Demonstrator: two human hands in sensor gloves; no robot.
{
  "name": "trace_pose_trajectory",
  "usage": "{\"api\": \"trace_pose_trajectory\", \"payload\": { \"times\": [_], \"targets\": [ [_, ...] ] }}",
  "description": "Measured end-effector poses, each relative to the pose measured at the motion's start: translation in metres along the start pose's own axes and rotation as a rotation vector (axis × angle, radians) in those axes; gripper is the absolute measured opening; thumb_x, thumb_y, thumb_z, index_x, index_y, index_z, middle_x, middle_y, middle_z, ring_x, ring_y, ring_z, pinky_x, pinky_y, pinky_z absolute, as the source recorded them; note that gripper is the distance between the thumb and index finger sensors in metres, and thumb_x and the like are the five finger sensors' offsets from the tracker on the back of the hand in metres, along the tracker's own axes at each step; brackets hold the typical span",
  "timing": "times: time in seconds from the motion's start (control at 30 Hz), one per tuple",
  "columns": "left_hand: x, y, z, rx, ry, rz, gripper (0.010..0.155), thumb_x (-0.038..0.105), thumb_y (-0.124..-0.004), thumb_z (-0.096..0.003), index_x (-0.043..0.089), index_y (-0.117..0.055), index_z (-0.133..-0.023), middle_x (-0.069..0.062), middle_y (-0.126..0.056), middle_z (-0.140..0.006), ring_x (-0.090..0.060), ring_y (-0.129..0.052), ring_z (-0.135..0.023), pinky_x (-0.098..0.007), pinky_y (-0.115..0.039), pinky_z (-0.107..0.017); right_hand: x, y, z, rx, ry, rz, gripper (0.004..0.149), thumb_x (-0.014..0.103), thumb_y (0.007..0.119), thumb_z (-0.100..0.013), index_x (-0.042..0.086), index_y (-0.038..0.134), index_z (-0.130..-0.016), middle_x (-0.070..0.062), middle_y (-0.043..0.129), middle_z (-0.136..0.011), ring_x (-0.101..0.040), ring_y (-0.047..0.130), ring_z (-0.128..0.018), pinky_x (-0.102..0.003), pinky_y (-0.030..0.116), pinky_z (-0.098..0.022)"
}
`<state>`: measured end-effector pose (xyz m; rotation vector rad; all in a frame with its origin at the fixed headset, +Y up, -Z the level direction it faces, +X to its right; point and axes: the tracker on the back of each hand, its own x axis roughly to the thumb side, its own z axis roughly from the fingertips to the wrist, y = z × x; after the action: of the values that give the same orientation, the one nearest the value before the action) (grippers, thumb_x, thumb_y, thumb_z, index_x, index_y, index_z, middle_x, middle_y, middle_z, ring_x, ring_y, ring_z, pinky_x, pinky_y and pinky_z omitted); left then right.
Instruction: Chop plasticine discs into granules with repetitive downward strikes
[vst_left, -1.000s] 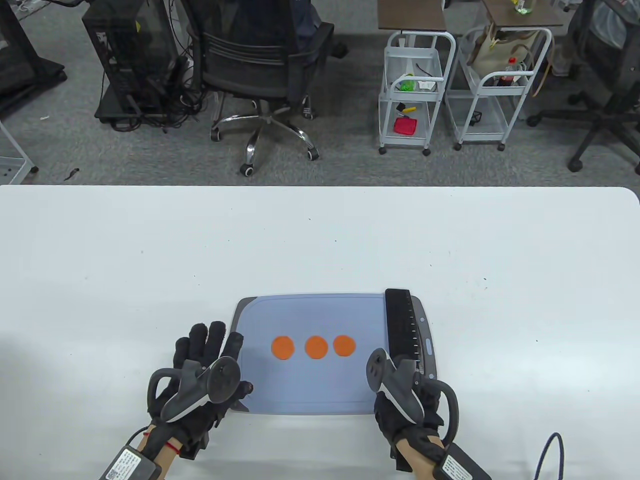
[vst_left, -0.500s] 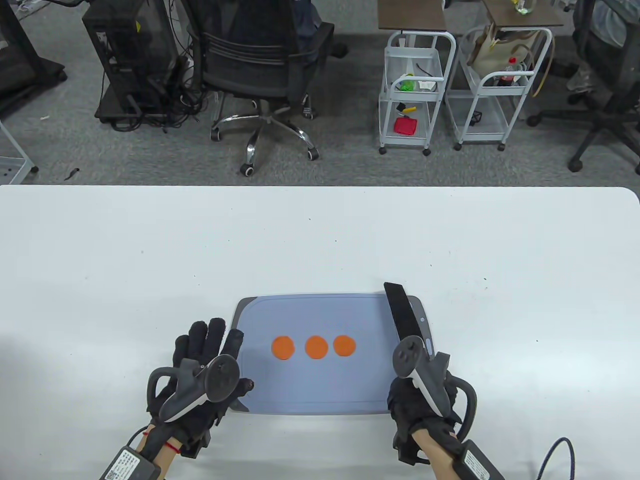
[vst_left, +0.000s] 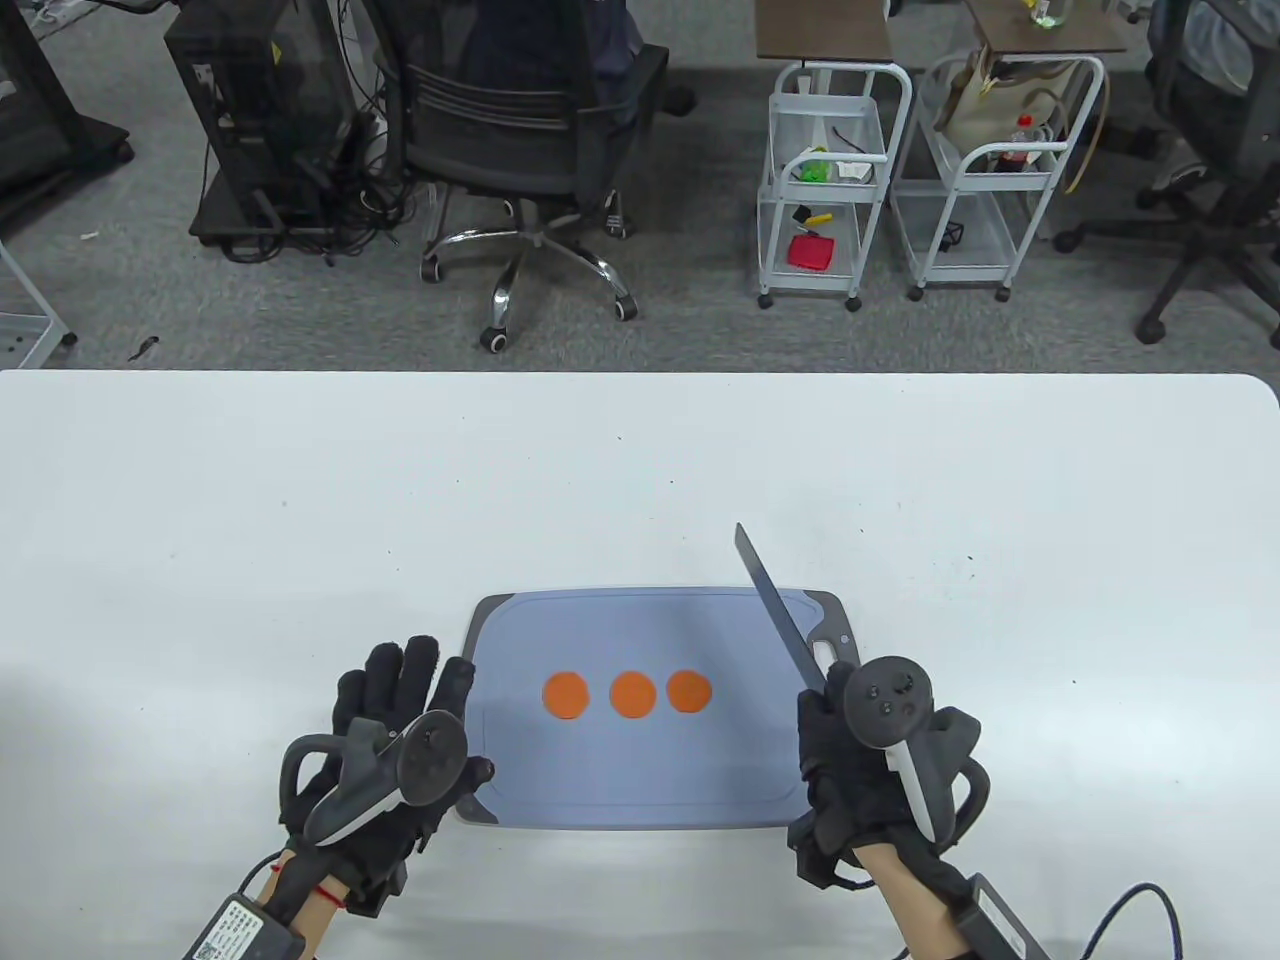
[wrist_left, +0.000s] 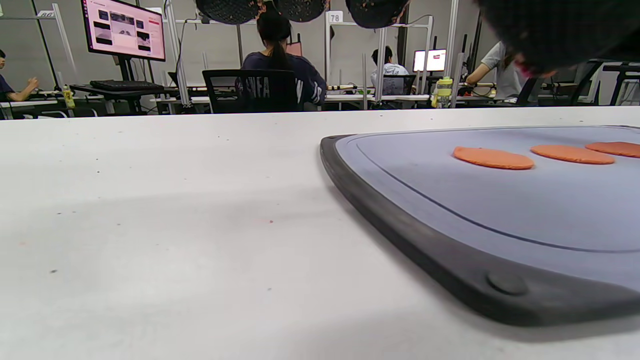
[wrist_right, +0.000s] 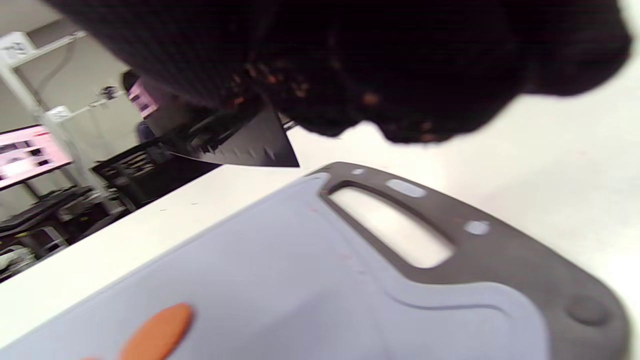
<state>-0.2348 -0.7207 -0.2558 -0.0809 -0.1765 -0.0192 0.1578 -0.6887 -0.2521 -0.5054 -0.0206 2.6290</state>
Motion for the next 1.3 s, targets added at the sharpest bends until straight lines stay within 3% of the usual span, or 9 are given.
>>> {"api": "trace_pose_trajectory", "payload": {
  "times": [0.1, 0.27, 0.3, 0.37, 0.43, 0.6, 1.07, 1.17, 1.3],
  "targets": [
    [-0.004, -0.003, -0.001, -0.018, 0.007, 0.004, 0.091, 0.067, -0.064, -0.0306, 0.029, -0.043, -0.111, -0.017, -0.034, -0.124, -0.054, -0.044, -0.11, -0.069, -0.038, -0.076, 0.015, 0.003, 0.006, 0.039, -0.083, 0.035, 0.048, 0.044, 0.083, -0.045, 0.018, 0.094, -0.085, -0.009, 0.104, -0.054, -0.026, 0.11, -0.024, -0.051, 0.09, -0.03],
    [-0.005, -0.004, -0.002, -0.028, 0.005, 0.015, 0.091, 0.067, -0.064, -0.0308, 0.029, -0.043, -0.111, -0.017, -0.034, -0.124, -0.054, -0.045, -0.11, -0.069, -0.039, -0.076, 0.031, 0.025, 0.002, 0.148, -0.074, 0.025, 0.048, 0.038, 0.078, -0.047, 0.014, 0.085, -0.087, -0.015, 0.096, -0.069, -0.032, 0.114, -0.041, -0.051, 0.094, -0.033],
    [-0.004, -0.005, -0.002, -0.037, 0.002, 0.017, 0.091, 0.067, -0.064, -0.0309, 0.028, -0.043, -0.111, -0.017, -0.034, -0.124, -0.054, -0.045, -0.11, -0.069, -0.039, -0.075, 0.032, 0.031, -0.002, 0.166, -0.063, 0.025, 0.048, 0.038, 0.078, -0.047, 0.014, 0.085, -0.088, -0.015, 0.097, -0.069, -0.03, 0.114, -0.038, -0.05, 0.094, -0.032],
    [-0.002, -0.007, -0.002, -0.048, -0.008, 0.013, 0.091, 0.067, -0.064, -0.0309, 0.029, -0.044, -0.111, -0.018, -0.035, -0.124, -0.054, -0.045, -0.11, -0.069, -0.039, -0.075, 0.034, 0.04, -0.007, 0.212, -0.037, 0.042, 0.049, 0.04, 0.076, -0.047, 0.013, 0.084, -0.087, -0.012, 0.098, -0.059, -0.02, 0.11, -0.018, -0.044, 0.094, -0.018],
    [0.0, -0.01, -0.002, -0.072, -0.014, -0.002, 0.091, 0.067, -0.064, -0.0309, 0.029, -0.044, -0.111, -0.018, -0.035, -0.124, -0.054, -0.045, -0.11, -0.069, -0.039, -0.075, 0.036, 0.051, -0.01, 0.227, 0.007, 0.052, 0.05, 0.041, 0.076, -0.048, 0.012, 0.083, -0.088, -0.009, 0.099, -0.054, -0.016, 0.107, -0.011, -0.043, 0.093, -0.014],
    [0.003, -0.013, -0.002, -0.092, -0.029, -0.01, 0.091, 0.067, -0.064, -0.0309, 0.029, -0.044, -0.111, -0.018, -0.034, -0.124, -0.054, -0.046, -0.11, -0.069, -0.039, -0.075, 0.041, 0.066, -0.012, 0.227, 0.022, 0.053, 0.05, 0.043, 0.074, -0.048, 0.011, 0.086, -0.085, -0.007, 0.1, -0.049, -0.015, 0.106, -0.007, -0.043, 0.093, -0.012],
    [0.001, -0.012, -0.002, -0.115, -0.015, -0.003, 0.09, 0.067, -0.064, -0.0311, 0.029, -0.047, -0.11, -0.018, -0.036, -0.124, -0.054, -0.047, -0.109, -0.069, -0.04, -0.075, 0.055, 0.079, -0.013, 0.205, 0.049, 0.164, 0.049, 0.043, 0.077, -0.049, 0.008, 0.085, -0.082, -0.007, 0.099, -0.046, -0.016, 0.106, -0.005, -0.044, 0.092, -0.01],
    [0.002, -0.012, -0.001, -0.107, -0.019, -0.008, 0.089, 0.067, -0.064, -0.0312, 0.029, -0.047, -0.11, -0.018, -0.036, -0.124, -0.054, -0.047, -0.109, -0.069, -0.04, -0.075, 0.053, 0.087, -0.018, 0.284, 0.088, 0.146, 0.05, 0.046, 0.075, -0.049, 0.007, 0.081, -0.081, -0.002, 0.098, -0.043, -0.013, 0.107, -0.002, -0.043, 0.094, -0.01],
    [0.009, -0.013, -0.003, -0.12, -0.033, -0.019, 0.089, 0.067, -0.064, -0.0312, 0.029, -0.047, -0.11, -0.017, -0.036, -0.124, -0.053, -0.047, -0.11, -0.069, -0.04, -0.075, 0.055, 0.092, -0.017, 0.212, 0.047, 0.169, 0.051, 0.047, 0.075, -0.049, 0.008, 0.08, -0.08, 0.001, 0.098, -0.041, -0.012, 0.106, 0.0, -0.042, 0.094, -0.009]
  ]
}}
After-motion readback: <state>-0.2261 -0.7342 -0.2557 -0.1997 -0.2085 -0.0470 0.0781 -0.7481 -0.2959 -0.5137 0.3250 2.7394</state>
